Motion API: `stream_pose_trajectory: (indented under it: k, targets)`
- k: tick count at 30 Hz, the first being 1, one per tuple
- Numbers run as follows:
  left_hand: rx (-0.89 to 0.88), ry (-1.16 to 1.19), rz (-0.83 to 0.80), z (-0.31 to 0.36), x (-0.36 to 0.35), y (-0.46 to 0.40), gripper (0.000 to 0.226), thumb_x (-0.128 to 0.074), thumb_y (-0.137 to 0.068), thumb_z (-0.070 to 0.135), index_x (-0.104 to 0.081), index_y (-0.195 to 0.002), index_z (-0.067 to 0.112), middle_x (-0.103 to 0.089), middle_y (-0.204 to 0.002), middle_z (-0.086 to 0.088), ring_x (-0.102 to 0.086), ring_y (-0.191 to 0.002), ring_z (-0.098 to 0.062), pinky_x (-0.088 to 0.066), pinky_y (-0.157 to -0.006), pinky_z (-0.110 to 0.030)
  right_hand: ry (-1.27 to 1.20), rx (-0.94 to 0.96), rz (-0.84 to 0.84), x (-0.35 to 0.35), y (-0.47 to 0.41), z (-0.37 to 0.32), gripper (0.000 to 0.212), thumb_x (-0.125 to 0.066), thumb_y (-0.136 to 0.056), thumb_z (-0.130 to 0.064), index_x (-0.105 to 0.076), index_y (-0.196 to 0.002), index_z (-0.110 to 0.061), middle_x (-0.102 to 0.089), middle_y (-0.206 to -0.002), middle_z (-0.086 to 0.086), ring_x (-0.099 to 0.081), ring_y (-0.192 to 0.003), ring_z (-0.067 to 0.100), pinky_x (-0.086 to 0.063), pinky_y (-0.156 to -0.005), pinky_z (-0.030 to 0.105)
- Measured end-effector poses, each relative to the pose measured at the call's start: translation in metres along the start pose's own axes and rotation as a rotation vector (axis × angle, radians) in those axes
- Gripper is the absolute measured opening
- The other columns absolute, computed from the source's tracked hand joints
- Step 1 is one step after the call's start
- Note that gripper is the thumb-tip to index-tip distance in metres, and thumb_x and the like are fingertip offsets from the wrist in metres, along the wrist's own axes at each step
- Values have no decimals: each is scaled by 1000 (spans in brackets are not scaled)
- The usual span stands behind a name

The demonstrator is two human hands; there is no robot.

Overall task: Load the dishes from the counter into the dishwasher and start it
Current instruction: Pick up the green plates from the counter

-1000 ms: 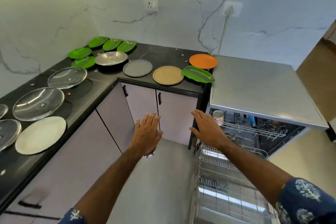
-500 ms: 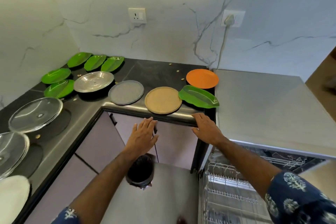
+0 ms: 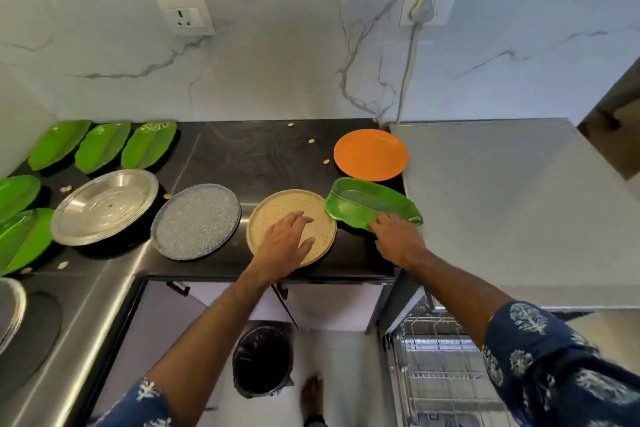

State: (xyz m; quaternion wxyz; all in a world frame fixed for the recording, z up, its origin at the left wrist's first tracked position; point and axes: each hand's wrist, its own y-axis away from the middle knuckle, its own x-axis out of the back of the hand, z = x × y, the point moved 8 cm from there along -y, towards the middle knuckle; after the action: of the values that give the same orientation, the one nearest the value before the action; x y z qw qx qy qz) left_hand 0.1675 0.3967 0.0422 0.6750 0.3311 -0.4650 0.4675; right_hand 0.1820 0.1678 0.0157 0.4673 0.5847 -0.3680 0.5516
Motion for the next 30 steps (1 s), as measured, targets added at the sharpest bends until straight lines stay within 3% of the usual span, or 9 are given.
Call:
stream_pose_trajectory:
  k: [4, 6, 12, 15, 19, 22, 24, 27, 30]
  targets:
    - [-92, 79, -50, -12, -3, -43, 48, -50, -97, 42, -49, -138, 18, -46, -146, -5, -43, -136, -23, -38, -111, -42, 98, 36, 47, -5, -7, -6, 32, -81, -63, -10, -63, -88, -17, -59, -87, 4, -59, -75, 25, -46, -44, 35]
    - [-146, 148, -51, -11, -2, -64, 43, -57, -98, 32, -51, -138, 15, -48, -144, -5, -43, -135, -21, -36, -112, -38, 134, 72, 74, -3, -7, -9, 33, -82, -57, -8, -59, -80, -16, -56, -78, 4, -56, -66, 25, -37, -37, 31]
    - [-300, 333, -127, 17, -2, -122, 43, -56, -100, 23, -46, -141, 15, -43, -145, -6, -39, -136, -15, -30, -112, -28, 196, 161, 355, 40, 21, -10, 8, -54, -78, -13, -59, -84, -16, -58, -80, 3, -56, -69, 24, -44, -53, 34]
    - [-343, 413, -184, 45, -1, -140, 46, -54, -102, 30, -43, -144, 15, -43, -144, -4, -39, -135, -15, -34, -110, -33, 162, 219, 422, 67, 58, -3, 10, -59, -80, -10, -60, -88, -15, -58, -84, 3, -54, -72, 22, -45, -56, 34]
    - [-180, 721, -643, 101, -17, -132, 46, -58, -99, 37, -47, -142, 22, -57, -135, 4, -57, -121, -15, -49, -96, -35, 171, 186, 452, 92, 119, 26, 19, -64, -81, -1, -67, -94, -13, -64, -93, 6, -60, -84, 24, -53, -70, 35]
    - [-199, 871, -876, 156, -40, -98, 32, -62, -97, 15, -55, -128, 8, -70, -112, -6, -68, -98, -15, -54, -76, -28, 91, 43, 517, 101, 167, 48, 15, -64, -88, 0, -69, -97, -11, -67, -101, 8, -63, -93, 27, -55, -72, 38]
    - [-212, 1017, -845, 189, -56, -80, 33, -65, -92, -1, -53, -123, 0, -71, -103, -5, -68, -92, -13, -55, -75, -26, -77, -173, 611, 102, 204, 68, 13, -67, -89, -4, -67, -101, -11, -65, -112, 12, -63, -101, 28, -56, -74, 37]
    - [-193, 1130, -774, 229, -78, -48, 44, -69, -82, 2, -48, -120, -3, -67, -105, -11, -67, -94, -18, -56, -80, -30, -595, -642, 848, 83, 278, 98, 37, -69, -88, -1, -57, -123, -7, -52, -134, 14, -53, -120, 16, -49, -97, 29]
    - [-169, 1105, -769, 268, -119, 1, 47, -72, -76, 8, -49, -117, 7, -67, -107, -9, -67, -95, -16, -56, -82, -32, -1389, -951, 872, 11, 355, 95, 48, -63, -94, -39, -51, -132, -14, -57, -133, 8, -59, -120, 16, -51, -101, 39]
